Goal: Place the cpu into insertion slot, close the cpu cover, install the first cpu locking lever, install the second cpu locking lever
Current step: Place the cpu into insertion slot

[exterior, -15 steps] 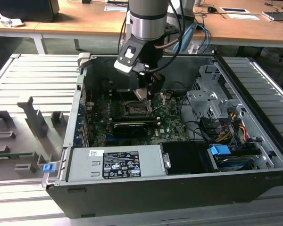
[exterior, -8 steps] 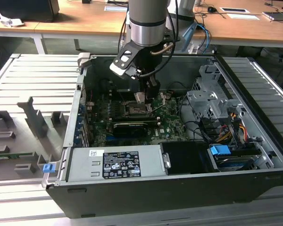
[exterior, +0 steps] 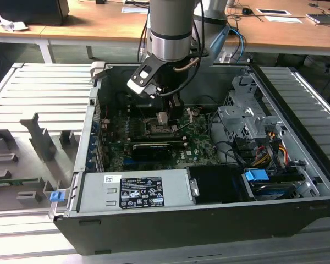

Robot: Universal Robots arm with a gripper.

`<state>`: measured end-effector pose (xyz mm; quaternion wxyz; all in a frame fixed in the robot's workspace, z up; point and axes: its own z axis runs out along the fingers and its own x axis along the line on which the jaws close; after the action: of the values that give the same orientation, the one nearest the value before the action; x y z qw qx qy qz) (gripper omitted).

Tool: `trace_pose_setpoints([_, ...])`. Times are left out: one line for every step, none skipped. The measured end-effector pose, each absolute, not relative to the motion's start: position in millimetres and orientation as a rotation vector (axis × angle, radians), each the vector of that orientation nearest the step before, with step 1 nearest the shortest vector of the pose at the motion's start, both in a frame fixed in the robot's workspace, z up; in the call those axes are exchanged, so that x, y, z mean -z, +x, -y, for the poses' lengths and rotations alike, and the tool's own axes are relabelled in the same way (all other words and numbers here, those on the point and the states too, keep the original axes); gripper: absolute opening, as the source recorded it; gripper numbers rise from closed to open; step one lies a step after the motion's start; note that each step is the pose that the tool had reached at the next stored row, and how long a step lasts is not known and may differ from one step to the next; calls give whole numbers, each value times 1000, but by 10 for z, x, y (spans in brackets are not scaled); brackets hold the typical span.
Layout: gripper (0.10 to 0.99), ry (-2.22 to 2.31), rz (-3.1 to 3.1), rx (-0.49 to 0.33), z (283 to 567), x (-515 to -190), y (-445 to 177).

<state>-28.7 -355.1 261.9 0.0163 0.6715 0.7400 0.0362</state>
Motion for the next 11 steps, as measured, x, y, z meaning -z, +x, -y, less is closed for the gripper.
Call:
trace_pose_setpoints([529, 2108, -2281, -112, 3551, -2607, -287])
trace_pose_setpoints([529, 2128, -2263, -111, 3551, -2593, -287])
trace_pose_setpoints([529, 2136, -2256, -110, 3547, -2583, -287])
trace_pose_setpoints([529, 2138, -2255, -108, 3529, -2572, -288])
trace_pose_setpoints([529, 2138, -2256, -107, 3513, -2560, -288])
trace_pose_setpoints([529, 2139, -2257, -106, 3492, -2548, -288])
trace_pose_setpoints([529, 2139, -2257, -105, 3473, -2538, -288])
trace_pose_setpoints([529, 2140, -2258, -105, 3452, -2525, -289])
trace_pose_setpoints([529, 2140, -2258, -104, 3430, -2508, -289])
trace_pose_setpoints([529, 2148, -2251, -103, 3413, -2473, -291])
trace_pose_setpoints([529, 2168, -2232, -101, 3406, -2433, -292])
